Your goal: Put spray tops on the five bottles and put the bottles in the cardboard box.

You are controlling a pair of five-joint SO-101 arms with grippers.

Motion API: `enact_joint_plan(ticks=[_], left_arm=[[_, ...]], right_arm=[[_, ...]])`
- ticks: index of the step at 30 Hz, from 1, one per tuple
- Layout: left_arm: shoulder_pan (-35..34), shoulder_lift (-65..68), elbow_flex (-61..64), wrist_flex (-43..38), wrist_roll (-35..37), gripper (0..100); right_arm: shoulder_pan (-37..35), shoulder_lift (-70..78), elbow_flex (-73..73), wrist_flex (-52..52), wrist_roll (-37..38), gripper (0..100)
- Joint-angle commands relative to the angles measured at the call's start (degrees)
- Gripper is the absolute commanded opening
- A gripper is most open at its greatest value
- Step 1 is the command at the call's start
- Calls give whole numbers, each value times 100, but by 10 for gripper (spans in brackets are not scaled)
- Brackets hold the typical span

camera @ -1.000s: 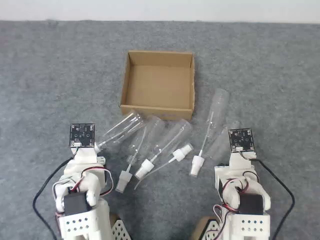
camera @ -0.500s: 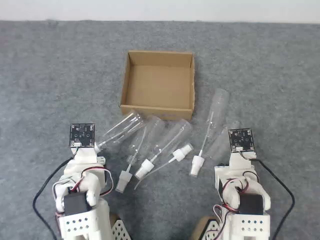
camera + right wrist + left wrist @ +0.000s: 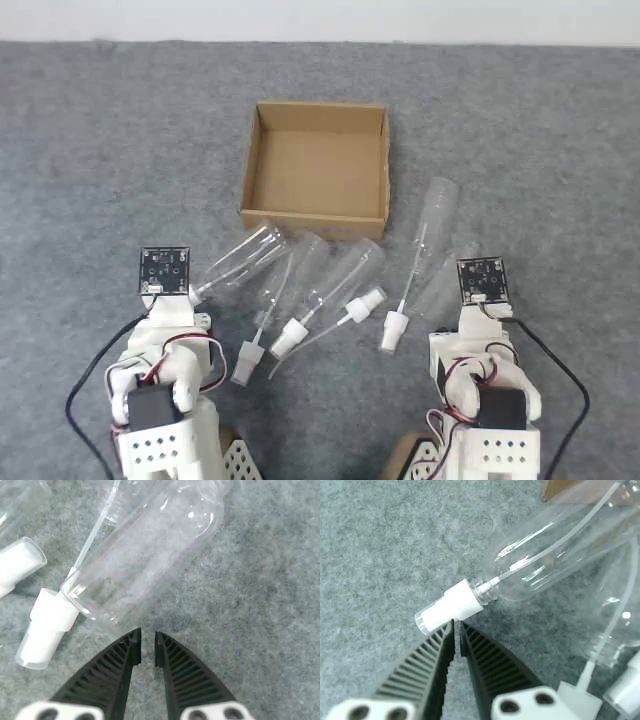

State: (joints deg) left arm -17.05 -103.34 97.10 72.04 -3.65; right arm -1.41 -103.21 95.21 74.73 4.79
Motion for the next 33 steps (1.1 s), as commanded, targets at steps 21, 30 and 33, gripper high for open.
enact_joint_plan(ticks=[21,30,33], left_arm=[[9,-88,-57,18,-18,12],[18,-88,-57,18,-18,12],[18,-88,-57,18,-18,12]], right_arm=[[101,-75,-905,-734,1363,6],[57,-13,-1978,-180,1503,6],[57,-13,-2242,-180,1512,6]])
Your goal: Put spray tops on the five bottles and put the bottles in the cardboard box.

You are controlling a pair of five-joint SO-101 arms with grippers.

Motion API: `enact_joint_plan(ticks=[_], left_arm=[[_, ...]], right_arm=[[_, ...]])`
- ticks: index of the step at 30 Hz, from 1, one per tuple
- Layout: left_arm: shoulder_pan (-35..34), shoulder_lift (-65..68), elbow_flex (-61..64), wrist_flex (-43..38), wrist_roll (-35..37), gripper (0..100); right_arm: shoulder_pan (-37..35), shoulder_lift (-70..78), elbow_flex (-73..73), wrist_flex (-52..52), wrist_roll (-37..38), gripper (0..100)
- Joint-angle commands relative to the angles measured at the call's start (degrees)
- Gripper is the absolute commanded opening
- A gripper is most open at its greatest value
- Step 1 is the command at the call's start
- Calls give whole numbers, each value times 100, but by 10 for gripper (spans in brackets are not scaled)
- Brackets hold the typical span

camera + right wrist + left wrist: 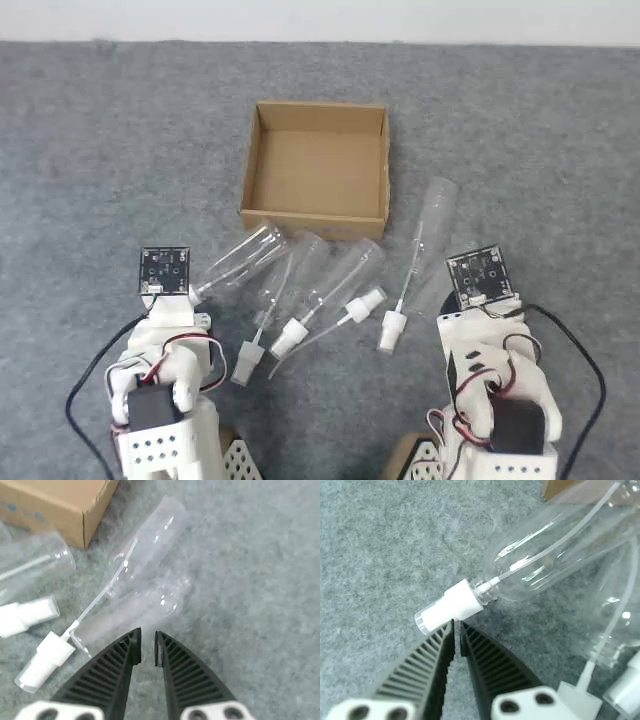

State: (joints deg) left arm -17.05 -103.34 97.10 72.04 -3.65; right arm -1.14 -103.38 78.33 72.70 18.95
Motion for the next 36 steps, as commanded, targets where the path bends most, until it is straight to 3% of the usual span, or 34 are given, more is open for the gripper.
enact_joint_plan(ticks=[1,6,12,18,24,36], left_arm=[[18,-88,-57,18,-18,12],[18,-88,-57,18,-26,12],[26,-88,-57,18,-35,12],[26,-88,-57,18,-44,12],[26,-88,-57,18,-44,12],[26,-88,-57,18,-44,12]], right_arm=[[31,13,-651,31,97,6],[-31,365,-1196,31,97,6],[-453,1947,-2031,4,0,6],[-462,3125,-2488,-31,-536,19],[-470,3952,-2752,-31,-1319,159],[-470,5789,-3622,-40,-2778,165]])
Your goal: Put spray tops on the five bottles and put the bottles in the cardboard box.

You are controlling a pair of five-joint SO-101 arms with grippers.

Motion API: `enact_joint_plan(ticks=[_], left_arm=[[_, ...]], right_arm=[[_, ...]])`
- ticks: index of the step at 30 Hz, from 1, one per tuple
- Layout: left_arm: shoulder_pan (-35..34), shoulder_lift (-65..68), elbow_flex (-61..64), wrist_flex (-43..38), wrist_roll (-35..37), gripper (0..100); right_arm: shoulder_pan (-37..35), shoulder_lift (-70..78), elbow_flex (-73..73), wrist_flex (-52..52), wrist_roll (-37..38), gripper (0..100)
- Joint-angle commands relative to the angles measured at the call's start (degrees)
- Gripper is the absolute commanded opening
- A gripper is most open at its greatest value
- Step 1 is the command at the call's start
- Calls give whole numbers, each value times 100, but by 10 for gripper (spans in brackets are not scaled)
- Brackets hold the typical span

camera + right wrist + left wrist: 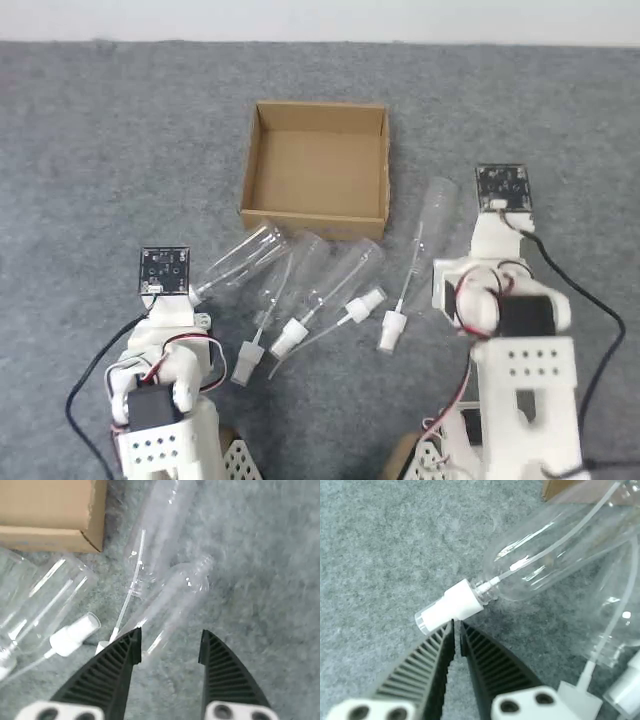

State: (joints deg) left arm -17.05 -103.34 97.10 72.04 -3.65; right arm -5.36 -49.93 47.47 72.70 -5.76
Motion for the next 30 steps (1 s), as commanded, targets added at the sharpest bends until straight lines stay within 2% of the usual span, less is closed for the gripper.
enact_joint_plan(ticks=[1,17,30], left_arm=[[26,-88,-57,18,-44,12],[26,-88,-57,18,-44,12],[26,-88,-57,18,-44,12]], right_arm=[[-48,611,-624,-40,-404,165],[-48,2633,-1600,-40,-1758,167],[-13,3345,-1662,-567,-2286,167]])
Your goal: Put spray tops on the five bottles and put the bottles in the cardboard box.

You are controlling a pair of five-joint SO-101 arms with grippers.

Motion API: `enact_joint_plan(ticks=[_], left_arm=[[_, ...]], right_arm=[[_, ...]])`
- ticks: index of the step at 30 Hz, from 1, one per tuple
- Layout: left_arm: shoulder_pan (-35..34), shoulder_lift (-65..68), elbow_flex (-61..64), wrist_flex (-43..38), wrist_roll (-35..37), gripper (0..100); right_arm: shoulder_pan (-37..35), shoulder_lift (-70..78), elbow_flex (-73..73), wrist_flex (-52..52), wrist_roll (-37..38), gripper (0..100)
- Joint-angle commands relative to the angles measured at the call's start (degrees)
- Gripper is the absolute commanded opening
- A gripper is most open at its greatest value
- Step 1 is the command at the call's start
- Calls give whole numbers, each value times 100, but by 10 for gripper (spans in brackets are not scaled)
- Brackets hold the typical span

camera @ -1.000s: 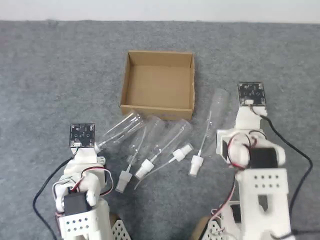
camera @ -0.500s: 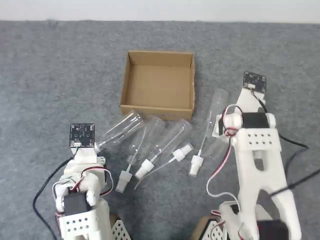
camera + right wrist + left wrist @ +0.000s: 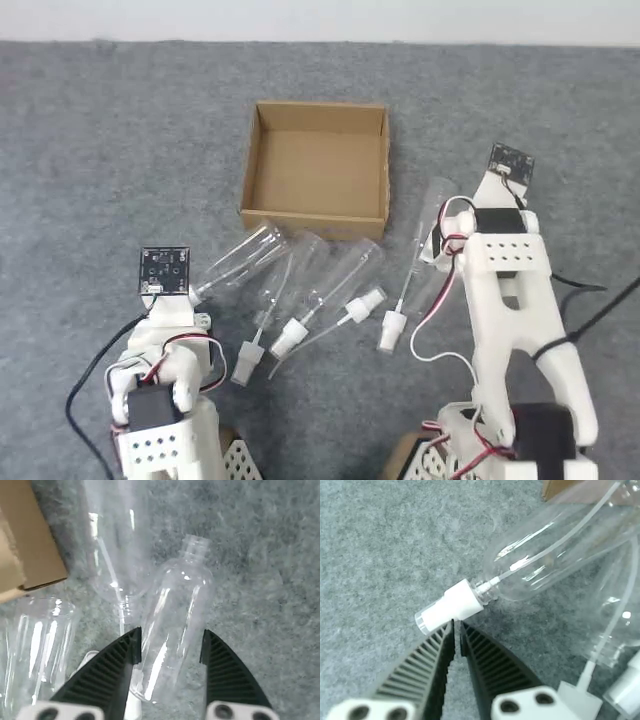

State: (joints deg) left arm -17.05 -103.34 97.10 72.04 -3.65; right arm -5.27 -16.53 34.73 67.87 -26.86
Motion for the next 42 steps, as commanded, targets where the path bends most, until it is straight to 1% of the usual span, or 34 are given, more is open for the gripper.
enact_joint_plan(ticks=[1,7,11,17,26,32,38,42], left_arm=[[26,-88,-57,18,-44,12],[26,-88,-57,18,-44,12],[26,-88,-57,18,-44,12],[26,-88,-57,18,-44,12],[26,-88,-57,18,-35,12],[26,-88,-57,18,-35,12],[26,-88,-57,18,-35,12],[26,-88,-57,18,-35,12]], right_arm=[[-13,66,-387,-145,-176,167],[-4,611,-378,-532,-167,167],[57,892,-404,-567,-158,167],[303,998,-378,-752,-149,167],[303,1007,-281,-760,-141,167],[286,1007,-237,-760,105,243],[303,1033,-237,-769,123,232],[303,1402,-264,-804,105,232]])
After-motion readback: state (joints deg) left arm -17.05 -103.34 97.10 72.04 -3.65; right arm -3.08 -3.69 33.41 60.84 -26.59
